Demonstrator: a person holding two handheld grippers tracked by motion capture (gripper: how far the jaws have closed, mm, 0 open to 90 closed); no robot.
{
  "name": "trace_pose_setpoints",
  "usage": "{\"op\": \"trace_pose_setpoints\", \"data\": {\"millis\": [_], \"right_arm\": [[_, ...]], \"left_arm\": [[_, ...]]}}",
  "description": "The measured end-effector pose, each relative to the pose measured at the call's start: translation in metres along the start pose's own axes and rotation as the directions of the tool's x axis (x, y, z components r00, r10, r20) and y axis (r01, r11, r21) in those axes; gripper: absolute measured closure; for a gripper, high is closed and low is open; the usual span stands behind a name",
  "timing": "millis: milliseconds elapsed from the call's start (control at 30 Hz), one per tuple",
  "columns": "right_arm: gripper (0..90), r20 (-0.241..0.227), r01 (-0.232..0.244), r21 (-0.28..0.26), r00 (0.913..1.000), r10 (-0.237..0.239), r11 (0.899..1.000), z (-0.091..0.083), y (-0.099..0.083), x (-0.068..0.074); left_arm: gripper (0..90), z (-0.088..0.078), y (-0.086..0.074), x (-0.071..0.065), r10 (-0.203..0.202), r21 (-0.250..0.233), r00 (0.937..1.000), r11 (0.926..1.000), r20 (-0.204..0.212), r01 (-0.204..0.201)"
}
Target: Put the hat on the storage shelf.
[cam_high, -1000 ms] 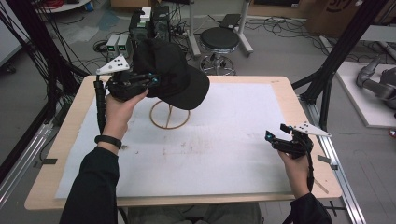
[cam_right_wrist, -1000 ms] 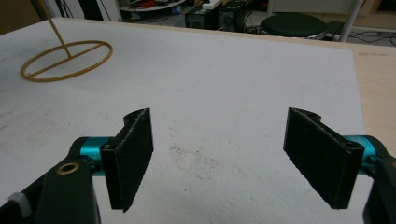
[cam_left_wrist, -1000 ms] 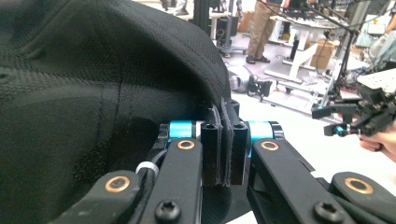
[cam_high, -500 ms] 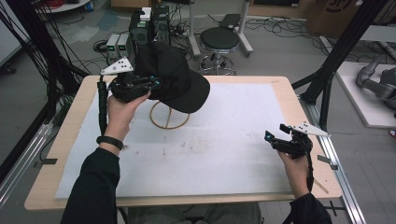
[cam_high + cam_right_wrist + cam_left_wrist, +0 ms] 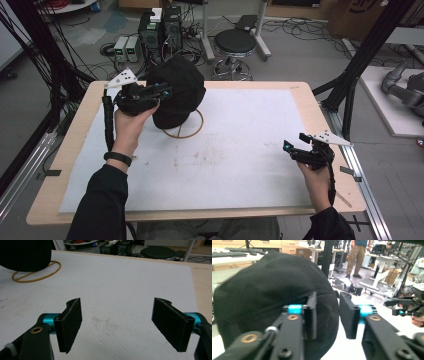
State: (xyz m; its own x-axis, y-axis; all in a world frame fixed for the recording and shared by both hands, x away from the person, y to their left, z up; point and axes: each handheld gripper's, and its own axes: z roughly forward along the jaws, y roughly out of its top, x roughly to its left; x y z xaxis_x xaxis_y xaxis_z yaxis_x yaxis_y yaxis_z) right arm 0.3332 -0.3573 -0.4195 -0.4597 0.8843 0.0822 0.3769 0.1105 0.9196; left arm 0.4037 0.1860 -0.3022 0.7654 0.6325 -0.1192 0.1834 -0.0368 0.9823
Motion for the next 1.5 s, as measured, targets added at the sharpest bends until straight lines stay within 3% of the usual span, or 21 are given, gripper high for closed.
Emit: {"op": "trace_pose_setpoints", "data": {"millis": [67,233,400,567,733,1033,1167,1500], "right_arm": [[23.9,-0.001,-0.002,0.002,1.0,0.002,1.0,0.0,0.0,0.001],[23.9,-0.005,-0.001,-0.001,1.0,0.001,1.0,0.0,0.0,0.001],[23.8,-0.012,0.001,0.0,0.9999,-0.001,1.0,0.001,0.001,0.001],[23.7,-0.018,0.009,0.002,0.9998,-0.009,1.0,0.004,0.001,0.003],[23.3,-0.025,0.015,0.0,0.9996,-0.015,1.0,0.007,0.002,0.005],[22.9,-0.046,0.023,0.007,0.9987,-0.022,1.0,0.012,0.003,0.009],[22.9,-0.047,0.03,0.011,0.9985,-0.029,1.0,0.013,0.002,0.008],[22.8,-0.051,0.025,0.019,0.9984,-0.024,1.0,0.013,0.0,0.011]], "left_arm": [[56.3,-0.005,-0.002,-0.001,-0.016,0.002,0.9998,0.9999,-0.007,0.016],[40.2,-0.021,-0.009,-0.008,0.007,-0.027,0.9993,0.9996,-0.036,-0.008],[31.7,-0.04,-0.027,-0.02,0.068,0.0,0.9965,0.9977,-0.05,-0.068],[25.7,-0.054,-0.049,-0.028,0.083,0.012,0.9961,0.9965,-0.031,-0.083],[25.1,-0.062,-0.074,-0.036,0.11,0.03,0.9937,0.9936,-0.022,-0.109],[22.9,-0.062,-0.116,-0.039,0.098,0.079,0.9951,0.9921,-0.012,-0.097],[22.9,-0.061,-0.124,-0.041,0.128,0.123,0.9918,0.9845,-0.01,-0.125],[22.8,-0.056,-0.129,-0.04,0.098,0.154,0.9952,0.9833,-0.004,-0.096]]}}
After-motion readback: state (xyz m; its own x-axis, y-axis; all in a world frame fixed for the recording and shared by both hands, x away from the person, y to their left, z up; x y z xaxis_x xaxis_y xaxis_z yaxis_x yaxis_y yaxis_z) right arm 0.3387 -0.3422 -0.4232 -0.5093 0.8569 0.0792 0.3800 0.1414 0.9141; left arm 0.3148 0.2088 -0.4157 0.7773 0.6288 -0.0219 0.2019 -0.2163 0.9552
